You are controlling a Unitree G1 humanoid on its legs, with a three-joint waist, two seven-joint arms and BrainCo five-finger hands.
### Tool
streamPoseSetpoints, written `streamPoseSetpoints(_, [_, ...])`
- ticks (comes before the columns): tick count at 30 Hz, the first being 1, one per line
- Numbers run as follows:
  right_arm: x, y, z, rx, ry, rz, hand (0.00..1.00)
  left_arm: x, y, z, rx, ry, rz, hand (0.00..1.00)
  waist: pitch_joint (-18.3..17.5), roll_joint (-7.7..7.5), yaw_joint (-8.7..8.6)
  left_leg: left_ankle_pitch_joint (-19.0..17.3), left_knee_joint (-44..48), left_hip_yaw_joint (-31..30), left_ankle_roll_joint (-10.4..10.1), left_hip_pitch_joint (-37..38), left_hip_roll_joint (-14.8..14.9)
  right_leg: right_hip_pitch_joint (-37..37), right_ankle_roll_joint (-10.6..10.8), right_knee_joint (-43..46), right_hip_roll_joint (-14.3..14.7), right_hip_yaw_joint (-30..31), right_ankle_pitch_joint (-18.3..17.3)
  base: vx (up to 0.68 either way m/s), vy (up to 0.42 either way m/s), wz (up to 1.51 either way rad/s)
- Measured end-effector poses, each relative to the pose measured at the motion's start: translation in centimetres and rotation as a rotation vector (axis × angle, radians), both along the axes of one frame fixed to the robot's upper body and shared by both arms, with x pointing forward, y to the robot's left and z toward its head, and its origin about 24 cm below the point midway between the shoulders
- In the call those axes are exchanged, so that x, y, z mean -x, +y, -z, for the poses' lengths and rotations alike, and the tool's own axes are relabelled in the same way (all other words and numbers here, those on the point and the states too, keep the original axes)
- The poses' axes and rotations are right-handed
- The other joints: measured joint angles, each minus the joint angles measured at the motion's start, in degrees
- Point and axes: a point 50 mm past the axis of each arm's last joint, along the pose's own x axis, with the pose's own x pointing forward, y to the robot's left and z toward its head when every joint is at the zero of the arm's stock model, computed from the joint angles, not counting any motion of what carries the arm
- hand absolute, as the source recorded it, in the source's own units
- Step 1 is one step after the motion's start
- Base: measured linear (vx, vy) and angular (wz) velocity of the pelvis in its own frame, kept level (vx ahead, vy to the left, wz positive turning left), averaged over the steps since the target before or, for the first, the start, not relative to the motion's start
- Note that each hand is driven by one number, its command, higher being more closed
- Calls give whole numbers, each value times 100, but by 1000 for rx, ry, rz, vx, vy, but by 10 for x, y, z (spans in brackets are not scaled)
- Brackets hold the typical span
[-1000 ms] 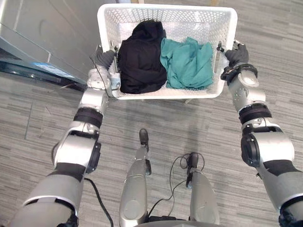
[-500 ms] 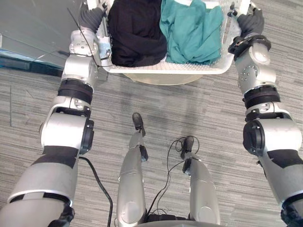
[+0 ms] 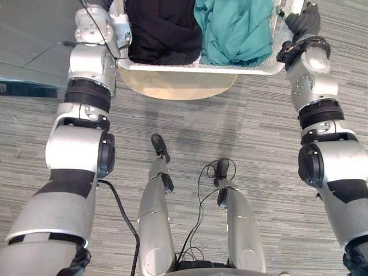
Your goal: Pick up the laundry basket with both hands and put the clothes into the washing machine.
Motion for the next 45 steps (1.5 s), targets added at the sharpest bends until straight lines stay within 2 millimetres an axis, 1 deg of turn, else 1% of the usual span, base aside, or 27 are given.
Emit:
streamPoseSetpoints(3, [-3, 8, 7, 48, 47, -12, 0, 8, 8, -20, 74, -78, -16, 0, 0, 0, 12, 0, -2, 44, 0, -13, 42, -91, -1, 67, 19, 5, -1, 44, -64, -9])
streamPoseSetpoints(6, [-3, 15, 5, 79, 40, -45, 0, 15, 4, -37, 76, -128, -3, 0, -1, -2, -1, 0, -1, 71, 0, -19, 44, -123, -2, 139, 13, 4, -1, 44, -46, -2])
streamPoseSetpoints(8, [-4, 20, 4, 97, 41, -64, 0, 19, 3, -44, 75, -156, 4, 0, -1, -2, -11, 1, 3, 67, 1, -17, 52, -124, -3, 150, 15, 1, -2, 41, -32, 1])
streamPoseSetpoints(11, [-4, 22, 3, 97, 36, -76, 0, 21, 8, -46, 88, -167, -7, 0, -1, -2, 4, 1, 14, 62, 1, -9, 62, -126, -7, 234, 16, -17, -5, 55, -43, 5])
streamPoseSetpoints(15, [-3, 26, -4, 99, 25, -83, 0, 26, 32, -46, 113, -176, -64, 0, -1, -2, 16, -2, 15, 58, 4, 109, 113, -128, -52, 541, 13, -124, -30, 65, -41, 6])
streamPoseSetpoints(18, [-4, 31, -2, 120, 34, -100, 0, 30, 62, -33, 148, -166, -134, 0, -2, -2, 25, -3, 15, 77, 5, 268, 167, -128, -89, 862, 14, -166, -58, 107, -83, 2])
streamPoseSetpoints(20, [-4, 33, -2, 130, 34, -103, 0, 31, 73, -23, 174, -150, -162, 0, -2, -2, 26, -3, 14, 99, 6, 333, 193, -126, -99, 1011, 16, -186, -64, 107, -78, 4])
streamPoseSetpoints(22, [-4, 34, -2, 136, 37, -104, 0, 30, 78, -16, 190, -135, -172, 0, -1, -2, 13, -3, 12, 96, 6, 383, 212, -127, -99, 1171, 10, -220, -63, 148, -96, 13])
streamPoseSetpoints(23, [-4, 34, -2, 144, 40, -102, 0, 29, 81, -10, 195, -122, -179, 0, -2, -2, -8, -2, -2, 66, 6, 441, 233, -213, -99, 1500, -14, -233, -63, 194, -142, 28])
streamPoseSetpoints(24, [-4, 34, -2, 146, 39, -102, 0, 28, 83, -6, 194, -116, -184, 0, -16, -25, -24, -4, -4, 25, 8, 470, 240, -498, -236, 1932, -112, -194, -266, 161, -142, 26])
streamPoseSetpoints(25, [-3, 35, -4, 147, 33, -104, 0, 29, 84, -5, 196, -121, -186, 0, -36, -62, -3, -5, 8, 36, 8, 471, 233, -467, -376, 1567, -155, -202, -507, 137, -205, 33])
streamPoseSetpoints(26, [-3, 37, -7, 151, 23, -107, 0, 30, 87, -2, 205, -120, -194, 0, -83, -164, 15, -34, 95, 68, 4, 423, 146, -192, -457, 367, -315, -226, -108, 81, -303, -3])
streamPoseSetpoints(27, [-1, 44, -13, 162, 0, -127, 0, 35, 95, 1, 214, -141, -216, 0, -50, -101, 140, -35, 183, 44, 1, 355, 349, -163, -489, 275, -60, -232, -117, 58, -295, -11])
streamPoseSetpoints(29, [-2, 47, -10, 181, 12, -131, 0, 34, 99, 12, 221, -118, -236, 0, -50, -99, 142, -32, 178, 24, 0, 409, 449, -124, -491, 333, 19, -308, -127, 29, -148, -18])
streamPoseSetpoints(30, [-2, 46, -11, 182, 8, -128, 0, 33, 99, 16, 220, -107, -237, 0, -50, -98, 98, -32, 175, 6, 0, 429, 457, -101, -490, 352, 22, -345, -127, 61, -58, 6])
streamPoseSetpoints(31, [1, 42, -17, 187, -17, -119, 0, 31, 99, 24, 215, -85, -238, 0, -49, -98, -4, -32, 172, -7, 0, 489, 440, -54, -486, 419, -4, -375, -131, 89, -21, 17])
streamPoseSetpoints(33, [7, 28, -25, 203, -70, -87, 0, 29, 98, 37, 207, -63, -231, 0, -50, -98, -51, -33, 171, -1, 0, 629, 376, 83, -483, 483, -92, -457, -135, 91, 27, 29])
streamPoseSetpoints(34, [13, 13, -21, 219, -99, -59, 0, 35, 100, 53, 172, -83, -241, 0, -52, -102, -78, -34, 172, 16, 2, 798, 327, 255, -480, 606, -193, -462, -231, 84, 24, 40])
streamPoseSetpoints(35, [15, 7, -18, 222, -105, -48, 0, 38, 101, 58, 156, -90, -246, 0, -51, -102, -68, -35, 174, 19, 3, 850, 307, 313, -466, 660, -221, -466, -275, 85, 17, 43])
streamPoseSetpoints(36, [17, 1, -12, 219, -106, -38, 0, 41, 102, 64, 143, -97, -252, 0, -53, -105, -45, -35, 176, 24, 3, 896, 296, 363, -459, 705, -238, -467, -309, 69, -12, 27])
streamPoseSetpoints(37, [20, -12, 3, 216, -90, -14, 0, 47, 106, 77, 121, -98, -271, 0, -54, -107, 42, -35, 176, 24, 3, 1000, 305, 451, -478, 790, -239, -480, -339, 79, -20, 27])
streamPoseSetpoints(38, [20, -24, 24, 199, -44, 6, 0, 52, 111, 95, 109, -76, -297, 0, -54, -106, 123, -36, 177, 28, 4, 1111, 302, 545, -508, 887, -251, -487, -386, 79, -25, 23])
streamPoseSetpoints(39, [21, -31, 36, 189, -14, 20, 0, 53, 113, 105, 109, -56, -304, 0, -54, -106, 173, -36, 177, 28, 4, 1162, 302, 584, -506, 935, -258, -488, -394, 69, -24, 26])
streamPoseSetpoints(40, [23, -42, 62, 173, 53, 41, 0, 56, 117, 128, 121, -7, -323, 0, -54, -106, 203, -36, 178, 24, 4, 1264, 283, 693, -492, 1006, -282, -503, -430, 66, -13, 32])
streamPoseSetpoints(41, [27, -53, 88, 156, 119, 63, 0, 58, 118, 152, 135, 56, -337, 0, -54, -106, 189, -81, 178, 14, 68, 1374, 225, 818, -470, 1080, -344, -512, -516, 62, -5, 37])
streamPoseSetpoints(43, [36, -71, 118, 119, 190, 101, 0, 61, 115, 180, 156, 127, -334, 0, -56, -109, 189, -112, 180, 23, 106, 1502, 149, 964, -414, 1139, -420, -532, -604, 54, -5, 29])
streamPoseSetpoints(45, [58, -94, 165, 30, 283, 160, 0, 76, 113, 229, 195, 236, -330, 0, -56, -109, 189, -232, 187, 73, 159, 1779, 114, 1251, -384, 1104, -467, -556, -627, 36, -2, 10])
